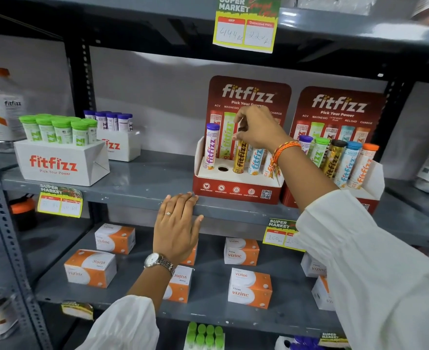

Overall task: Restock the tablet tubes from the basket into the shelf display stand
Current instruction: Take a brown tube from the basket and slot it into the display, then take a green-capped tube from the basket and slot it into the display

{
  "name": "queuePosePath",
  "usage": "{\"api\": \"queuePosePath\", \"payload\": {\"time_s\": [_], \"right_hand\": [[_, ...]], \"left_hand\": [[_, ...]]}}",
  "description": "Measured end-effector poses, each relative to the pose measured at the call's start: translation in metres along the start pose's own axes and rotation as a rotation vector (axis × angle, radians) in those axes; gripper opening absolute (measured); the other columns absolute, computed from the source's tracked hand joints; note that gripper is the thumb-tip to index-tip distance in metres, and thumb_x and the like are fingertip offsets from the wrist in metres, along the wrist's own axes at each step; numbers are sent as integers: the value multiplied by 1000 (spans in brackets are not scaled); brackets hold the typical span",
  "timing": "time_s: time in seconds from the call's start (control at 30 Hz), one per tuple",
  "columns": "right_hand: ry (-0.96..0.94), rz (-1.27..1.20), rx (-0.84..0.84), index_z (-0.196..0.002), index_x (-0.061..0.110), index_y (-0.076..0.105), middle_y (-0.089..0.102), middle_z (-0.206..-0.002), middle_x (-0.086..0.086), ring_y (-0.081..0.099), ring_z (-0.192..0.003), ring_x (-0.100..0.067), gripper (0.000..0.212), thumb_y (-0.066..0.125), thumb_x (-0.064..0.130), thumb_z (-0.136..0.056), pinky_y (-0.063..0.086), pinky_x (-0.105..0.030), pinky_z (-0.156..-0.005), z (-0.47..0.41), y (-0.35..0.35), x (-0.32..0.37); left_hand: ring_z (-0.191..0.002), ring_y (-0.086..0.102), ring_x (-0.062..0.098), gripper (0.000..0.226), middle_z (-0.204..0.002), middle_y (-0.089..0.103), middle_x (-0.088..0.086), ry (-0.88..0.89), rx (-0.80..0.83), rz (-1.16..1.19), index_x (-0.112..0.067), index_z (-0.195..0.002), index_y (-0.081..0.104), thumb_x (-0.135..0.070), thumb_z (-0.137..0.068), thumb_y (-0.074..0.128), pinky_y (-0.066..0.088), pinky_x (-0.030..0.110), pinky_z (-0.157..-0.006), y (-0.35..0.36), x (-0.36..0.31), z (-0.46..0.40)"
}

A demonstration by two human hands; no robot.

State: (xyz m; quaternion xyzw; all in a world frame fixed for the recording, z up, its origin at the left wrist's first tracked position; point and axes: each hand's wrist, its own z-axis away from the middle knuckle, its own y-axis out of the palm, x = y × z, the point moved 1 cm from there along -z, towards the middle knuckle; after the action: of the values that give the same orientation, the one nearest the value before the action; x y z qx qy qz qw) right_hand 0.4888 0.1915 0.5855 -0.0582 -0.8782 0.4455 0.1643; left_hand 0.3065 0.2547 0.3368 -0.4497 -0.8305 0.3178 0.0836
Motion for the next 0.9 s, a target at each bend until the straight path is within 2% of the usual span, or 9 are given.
{"api": "queuePosePath", "payload": {"time_s": [0.17,0.23,0.33,0.4,0.5,0.6,0.7,0.9], "right_hand": [[-18,-29,-73,-117,22,63,62,-129,-3,50,-129,-26,37,79,19,-84,40,-59,-106,8,-5,5],[-63,-71,-132,-116,25,63,65,-126,2,54,-125,-21,35,79,21,-84,40,-53,-105,17,-7,13],[-199,-200,-170,-113,25,66,68,-118,6,59,-114,-12,30,78,24,-85,44,-39,-100,34,-3,31],[-325,-339,-191,-109,21,68,70,-112,6,62,-106,-9,26,78,22,-84,51,-34,-97,48,9,49],[-471,-523,-162,-102,16,71,70,-103,7,65,-98,-6,20,76,17,-83,51,-22,-94,74,45,78],[-575,-675,-6,-100,11,72,68,-98,8,60,-93,0,18,75,9,-83,41,-4,-88,111,97,114],[-615,-763,231,-99,7,72,72,-97,0,58,-91,1,21,76,2,-79,36,1,-83,150,163,149],[-622,-745,740,-101,4,70,73,-98,-8,67,-89,-19,16,71,3,-85,48,-19,-76,238,301,201]], "left_hand": [[-131,50,24,47,-141,56,6,3,16,27,-16,-137,52,-43,-100,44,16,38,-124,-6,-1,1],[-131,51,24,46,-142,56,6,-8,-10,117,-14,-137,52,-39,-99,47,22,40,-123,-12,-3,3],[-124,54,22,40,-137,59,7,-110,-133,264,-11,-133,55,-27,-96,55,40,39,-109,-29,-1,19],[-121,53,20,39,-133,60,8,-154,-187,274,-10,-132,57,-21,-94,58,42,36,-103,-44,7,39],[-115,55,22,37,-128,61,7,-209,-194,227,-8,-129,60,-17,-93,58,46,36,-98,-63,26,82],[-115,55,22,35,-125,61,8,-366,-158,185,-6,-127,61,-18,-95,55,40,29,-100,-75,47,140],[-110,56,28,36,-121,62,8,-543,-9,124,-9,-127,60,-26,-96,51,42,33,-95,-78,66,212],[-117,54,31,38,-129,58,7,-931,263,42,-12,-127,57,-29,-92,51,42,42,-97,-81,70,356]]}}
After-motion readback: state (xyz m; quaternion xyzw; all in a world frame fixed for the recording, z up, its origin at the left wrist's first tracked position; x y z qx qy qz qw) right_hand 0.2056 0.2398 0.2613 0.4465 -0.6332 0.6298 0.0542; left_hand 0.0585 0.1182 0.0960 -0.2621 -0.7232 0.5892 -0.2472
